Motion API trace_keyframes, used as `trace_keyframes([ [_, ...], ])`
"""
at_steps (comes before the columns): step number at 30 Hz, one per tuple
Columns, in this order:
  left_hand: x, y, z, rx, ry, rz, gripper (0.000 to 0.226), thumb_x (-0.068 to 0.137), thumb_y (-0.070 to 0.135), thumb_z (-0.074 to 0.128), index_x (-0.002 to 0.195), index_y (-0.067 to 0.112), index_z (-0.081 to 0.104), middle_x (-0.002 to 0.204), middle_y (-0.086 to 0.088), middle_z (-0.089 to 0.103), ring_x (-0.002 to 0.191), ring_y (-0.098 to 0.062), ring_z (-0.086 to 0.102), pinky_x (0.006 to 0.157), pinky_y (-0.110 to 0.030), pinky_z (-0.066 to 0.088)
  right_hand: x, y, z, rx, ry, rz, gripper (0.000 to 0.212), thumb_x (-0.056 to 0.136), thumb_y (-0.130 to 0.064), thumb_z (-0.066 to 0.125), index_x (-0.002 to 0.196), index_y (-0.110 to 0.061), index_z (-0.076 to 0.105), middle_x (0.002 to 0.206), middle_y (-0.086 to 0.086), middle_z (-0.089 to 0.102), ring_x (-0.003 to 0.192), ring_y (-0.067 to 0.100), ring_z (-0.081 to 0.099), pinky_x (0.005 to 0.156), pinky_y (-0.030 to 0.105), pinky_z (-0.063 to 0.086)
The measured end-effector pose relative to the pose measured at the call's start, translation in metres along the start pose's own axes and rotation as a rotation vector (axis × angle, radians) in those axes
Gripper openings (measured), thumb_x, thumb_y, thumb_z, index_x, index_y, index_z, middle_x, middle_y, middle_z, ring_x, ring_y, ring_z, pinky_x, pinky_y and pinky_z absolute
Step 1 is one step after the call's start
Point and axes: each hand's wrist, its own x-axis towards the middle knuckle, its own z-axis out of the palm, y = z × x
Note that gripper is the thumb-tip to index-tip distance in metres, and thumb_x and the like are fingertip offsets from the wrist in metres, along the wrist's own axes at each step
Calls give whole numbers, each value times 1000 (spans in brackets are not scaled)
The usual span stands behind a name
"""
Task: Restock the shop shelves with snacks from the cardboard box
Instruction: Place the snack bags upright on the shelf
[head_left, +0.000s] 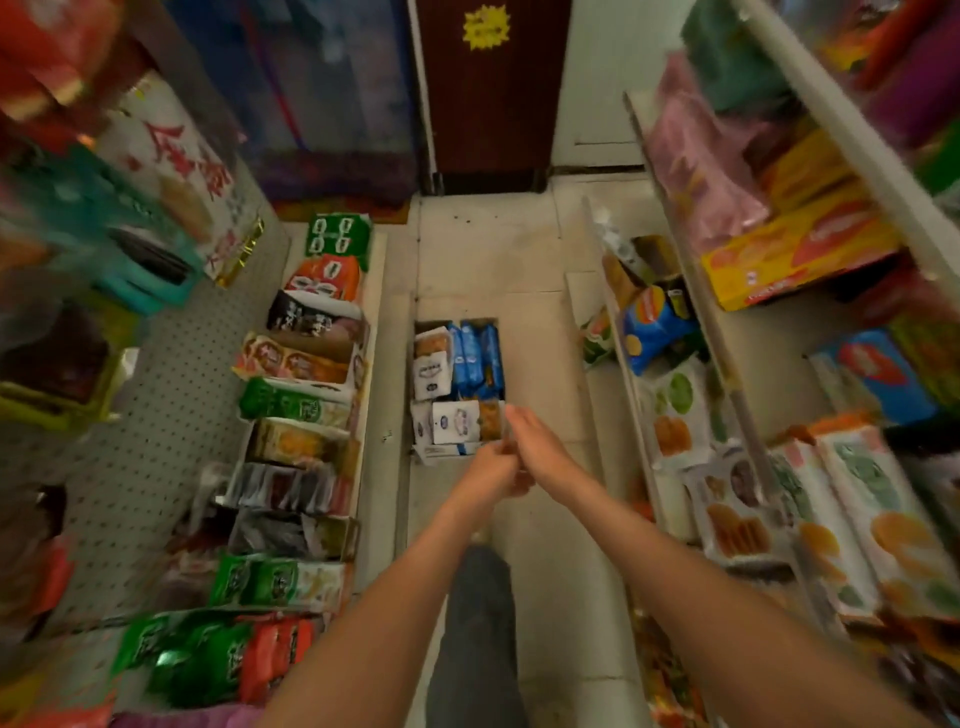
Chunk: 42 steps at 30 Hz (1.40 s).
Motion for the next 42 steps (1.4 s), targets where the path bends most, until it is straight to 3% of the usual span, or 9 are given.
trace_keyframes([
  [6,150,28,-67,93,92,-147,21,94,21,44,77,19,56,78,-5,59,72,-19,55,71,-34,48,155,-26,-11,-321,-41,44,26,100,-19,38,108,-11,62,114,11,59,103,22,55,69,18,35],
  [9,217,26,-93,98,156,-240,13,95,20,46,91,16,58,92,-8,62,87,-22,61,79,-34,52,232,-10,-13,-425,-67,101,32,98,-17,42,124,-3,55,127,13,56,117,24,52,71,16,29],
  [13,308,1,-115,99,198,-354,26,93,15,47,115,5,57,112,-17,63,105,-32,61,93,-44,52,326,29,0,-495,-143,112,29,98,-13,41,121,-3,57,114,3,56,110,22,53,68,12,30],
  [17,385,-34,-121,-33,265,-405,22,94,16,48,112,6,58,108,-16,62,99,-30,61,79,-35,53,410,79,24,-528,-264,81,25,94,-7,53,117,-13,60,105,-4,52,104,13,52,60,-3,34],
  [20,437,-70,-123,-74,309,-447,25,93,20,49,112,8,59,110,-18,63,100,-32,63,75,-33,54,466,134,52,-652,-352,33,35,90,-9,55,124,-18,59,123,4,58,113,22,55,92,21,45],
  [22,457,-87,-123,-86,318,-452,24,92,20,48,108,8,61,105,-17,66,95,-32,64,80,-37,54,491,158,66,-733,-375,-7,35,89,-8,51,120,-21,61,122,5,60,110,22,56,93,33,47],
  [26,480,-120,-118,-148,314,-478,12,94,19,48,93,14,59,91,-12,64,81,-26,61,81,-38,53,519,186,95,-830,-360,-74,30,93,-9,49,121,-14,60,122,6,58,111,21,54,94,30,42],
  [33,478,-167,-111,-136,299,-548,23,96,21,45,111,9,56,106,-16,65,92,-29,65,87,-41,55,534,225,116,-1014,-328,-146,35,93,-20,53,128,-14,52,136,7,50,129,23,41,107,39,32],
  [42,467,-170,-98,-106,250,-553,11,95,20,46,96,15,56,95,-11,66,96,-31,65,91,-45,53,530,230,106,-959,-264,-334,12,88,-7,54,96,-9,64,101,9,64,99,27,55,91,42,40],
])
